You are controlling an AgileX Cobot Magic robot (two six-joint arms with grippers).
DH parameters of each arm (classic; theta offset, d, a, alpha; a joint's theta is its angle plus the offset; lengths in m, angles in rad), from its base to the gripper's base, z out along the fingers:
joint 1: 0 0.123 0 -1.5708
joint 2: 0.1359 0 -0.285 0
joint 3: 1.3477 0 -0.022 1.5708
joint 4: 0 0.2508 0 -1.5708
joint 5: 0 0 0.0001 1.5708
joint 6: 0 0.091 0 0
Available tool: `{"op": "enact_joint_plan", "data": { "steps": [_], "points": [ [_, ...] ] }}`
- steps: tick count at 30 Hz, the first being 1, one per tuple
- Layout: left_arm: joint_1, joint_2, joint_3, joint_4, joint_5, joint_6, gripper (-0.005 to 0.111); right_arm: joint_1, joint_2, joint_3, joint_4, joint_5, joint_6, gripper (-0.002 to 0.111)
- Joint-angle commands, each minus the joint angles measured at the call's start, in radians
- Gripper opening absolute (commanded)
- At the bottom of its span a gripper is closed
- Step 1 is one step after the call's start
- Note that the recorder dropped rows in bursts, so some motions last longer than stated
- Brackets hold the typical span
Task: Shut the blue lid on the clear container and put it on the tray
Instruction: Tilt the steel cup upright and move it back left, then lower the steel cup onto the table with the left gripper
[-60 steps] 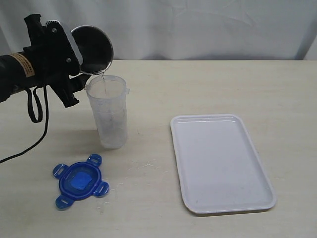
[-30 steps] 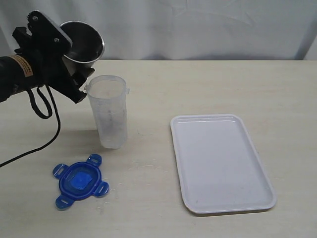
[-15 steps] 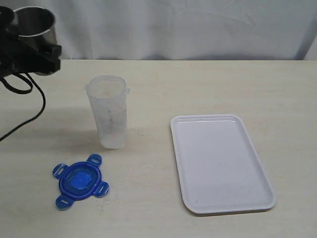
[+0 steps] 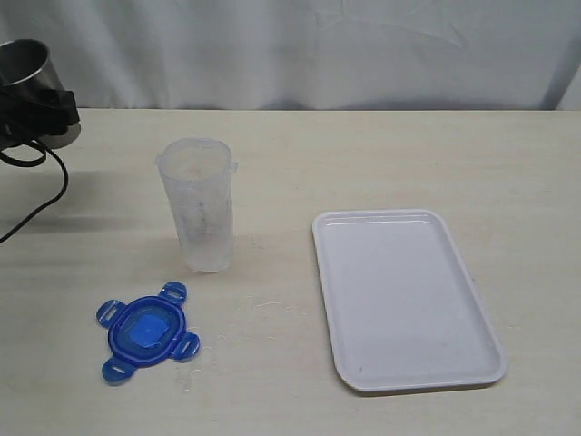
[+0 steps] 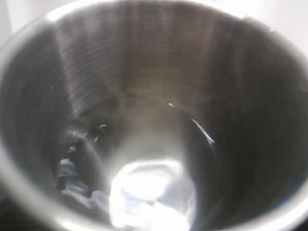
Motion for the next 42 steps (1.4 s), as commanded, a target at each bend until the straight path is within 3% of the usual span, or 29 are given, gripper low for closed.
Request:
{"op": "enact_joint_plan", "data": {
  "steps": [1, 10, 42],
  "points": [
    [0.004, 0.086, -0.101, -0.005, 0.004, 0.008, 0.0, -0.008, -0.004, 0.001, 0.0, -0.005, -0.003, 0.004],
    [0.004, 0.193, -0.188, -0.006, 0.0, 0.077, 0.0, -0.008, -0.004, 0.001, 0.0, -0.005, -0.003, 0.004],
    [0.004, 0.244, -0.188, -0.006, 0.084, 0.085, 0.0, -0.008, -0.004, 0.001, 0.0, -0.005, -0.003, 0.004]
  ]
}}
